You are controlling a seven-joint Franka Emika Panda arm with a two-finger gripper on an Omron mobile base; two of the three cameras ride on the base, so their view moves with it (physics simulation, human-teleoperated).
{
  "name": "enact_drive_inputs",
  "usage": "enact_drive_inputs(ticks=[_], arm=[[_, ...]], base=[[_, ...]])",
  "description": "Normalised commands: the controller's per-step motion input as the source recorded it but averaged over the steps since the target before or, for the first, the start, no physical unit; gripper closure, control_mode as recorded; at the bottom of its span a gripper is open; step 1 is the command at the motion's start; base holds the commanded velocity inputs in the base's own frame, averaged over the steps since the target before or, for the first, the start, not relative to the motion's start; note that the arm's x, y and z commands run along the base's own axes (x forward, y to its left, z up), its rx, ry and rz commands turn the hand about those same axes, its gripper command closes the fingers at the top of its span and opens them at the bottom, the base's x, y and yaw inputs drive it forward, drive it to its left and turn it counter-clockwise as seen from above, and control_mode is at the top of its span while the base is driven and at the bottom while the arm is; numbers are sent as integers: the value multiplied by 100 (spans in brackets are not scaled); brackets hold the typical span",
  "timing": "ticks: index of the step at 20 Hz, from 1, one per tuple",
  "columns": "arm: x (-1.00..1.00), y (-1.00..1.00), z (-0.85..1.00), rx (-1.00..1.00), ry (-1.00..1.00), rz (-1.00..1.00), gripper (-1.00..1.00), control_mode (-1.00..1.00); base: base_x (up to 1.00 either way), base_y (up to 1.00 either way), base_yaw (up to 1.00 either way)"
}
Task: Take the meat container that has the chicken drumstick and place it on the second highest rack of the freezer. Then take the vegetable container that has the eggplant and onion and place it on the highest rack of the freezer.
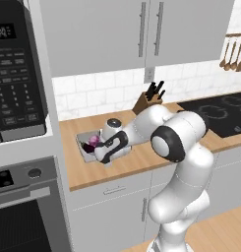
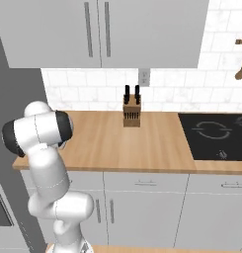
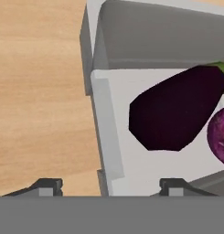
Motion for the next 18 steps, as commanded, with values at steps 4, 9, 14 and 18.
enact_drive_inputs(ticks=[4, 9, 14, 18], arm=[[-21, 0, -5, 0, -2, 0, 100, -100], [-58, 0, 19, 0, -9, 0, 100, -100], [-36, -10, 40, 0, -8, 0, 100, -100], [-4, -39, 55, 0, -1, 0, 100, -100]], base=[[0, 0, 0], [0, 0, 0], [0, 0, 0], [0, 0, 0]])
